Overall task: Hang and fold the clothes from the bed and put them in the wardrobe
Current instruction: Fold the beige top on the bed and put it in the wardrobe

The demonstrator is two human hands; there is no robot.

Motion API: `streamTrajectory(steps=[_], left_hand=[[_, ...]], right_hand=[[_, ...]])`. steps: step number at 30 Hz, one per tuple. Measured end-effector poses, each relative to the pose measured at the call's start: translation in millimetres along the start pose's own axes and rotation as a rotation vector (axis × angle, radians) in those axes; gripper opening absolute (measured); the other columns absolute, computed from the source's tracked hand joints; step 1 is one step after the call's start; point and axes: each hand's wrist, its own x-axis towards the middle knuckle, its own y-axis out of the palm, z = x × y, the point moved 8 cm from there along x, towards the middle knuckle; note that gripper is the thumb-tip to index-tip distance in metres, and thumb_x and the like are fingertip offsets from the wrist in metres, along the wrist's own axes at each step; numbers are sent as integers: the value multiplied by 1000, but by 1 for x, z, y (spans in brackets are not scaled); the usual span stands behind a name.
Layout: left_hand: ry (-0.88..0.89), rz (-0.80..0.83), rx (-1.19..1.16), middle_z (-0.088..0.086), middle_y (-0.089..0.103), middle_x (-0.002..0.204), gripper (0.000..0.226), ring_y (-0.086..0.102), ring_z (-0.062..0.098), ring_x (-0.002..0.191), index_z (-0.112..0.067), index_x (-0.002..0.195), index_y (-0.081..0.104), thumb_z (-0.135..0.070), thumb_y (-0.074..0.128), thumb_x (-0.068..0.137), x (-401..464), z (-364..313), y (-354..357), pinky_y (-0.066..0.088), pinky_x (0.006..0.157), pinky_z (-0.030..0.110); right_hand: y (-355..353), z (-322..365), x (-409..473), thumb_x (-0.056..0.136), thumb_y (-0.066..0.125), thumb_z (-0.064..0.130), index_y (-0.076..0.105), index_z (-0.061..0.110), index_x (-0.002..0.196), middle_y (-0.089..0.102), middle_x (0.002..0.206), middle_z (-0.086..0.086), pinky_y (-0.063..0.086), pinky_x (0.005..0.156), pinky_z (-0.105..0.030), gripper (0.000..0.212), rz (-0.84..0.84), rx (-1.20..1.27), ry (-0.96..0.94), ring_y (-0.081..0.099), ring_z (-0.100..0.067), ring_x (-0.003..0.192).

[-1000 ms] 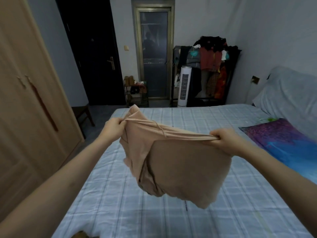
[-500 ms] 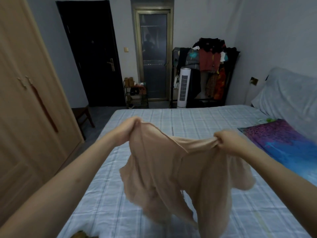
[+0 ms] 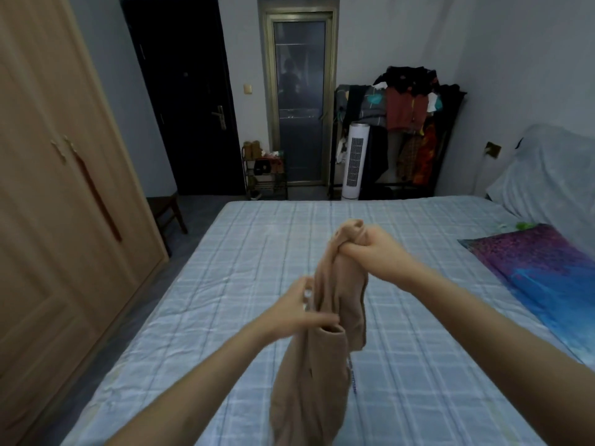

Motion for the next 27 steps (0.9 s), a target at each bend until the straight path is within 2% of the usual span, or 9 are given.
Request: streamTrajectory(steps=[3,5,9,12,15,17,19,22,27], left_hand=[[-44,-107,92,-5,76,92,26,71,13,90,-19,97,75,-37,73,79,-8,43,1,55,86,41],[-66,-271,205,-10,73,84,13,70,11,83,-22,90,77,-29,73,80,-7,51,-23,55,81,35],[-159,-234,362,-8,74,75,16,70,8,73,-23,79,78,-23,63,84,2,45,-60,57,70,29],[-377,-81,182,-2,66,69,28,65,11,60,-18,73,65,-11,47,94,2,35,-61,44,54,20],[-393,-131,-265,-1,67,68,28,62,11,57,-13,82,64,-13,41,98,-6,23,-55,47,60,23],[-369,-87,-434,3,75,84,36,70,13,74,-13,91,71,-33,42,101,-10,17,-45,52,75,26],[-234,35,-155,-9,71,86,35,65,11,80,-28,88,66,-56,47,93,-18,6,-39,48,77,29],[46,104,806,-15,56,78,38,53,6,72,-32,82,42,-57,67,68,-13,11,-41,44,63,33],[-57,-247,638,-3,66,85,11,62,17,82,-25,81,64,-17,57,77,-5,62,-96,49,68,35]], right_hand=[[-9,9,-6,88,59,3,75,10,96,74,96,-2,55,83,-24,19,95,-37,-49,68,-8,92],[-16,1,-13,85,55,-4,74,14,101,72,95,2,51,75,-16,31,176,-173,-24,65,-3,88],[-28,-25,-24,79,45,-6,73,26,97,71,90,7,53,74,-25,47,239,-369,66,64,-7,86],[-46,-49,-21,73,43,-8,71,24,83,67,83,3,51,71,-33,44,117,-588,108,61,-16,82],[-84,-67,-20,68,47,-7,59,17,60,60,67,-4,46,56,-31,28,-145,-767,246,59,-27,71],[-103,-76,-27,72,45,-9,60,18,58,62,64,-8,40,51,-27,33,-249,-661,317,59,-28,67],[-114,-86,-33,76,41,-11,67,14,67,64,68,-12,48,57,-30,37,-328,-476,350,62,-31,70],[-110,-119,-45,86,35,-9,67,9,83,62,74,-15,53,57,-34,37,-353,-117,505,59,-28,68],[-97,-136,-50,96,39,2,65,11,90,64,92,-8,37,70,-31,29,-246,-245,405,56,-25,95]])
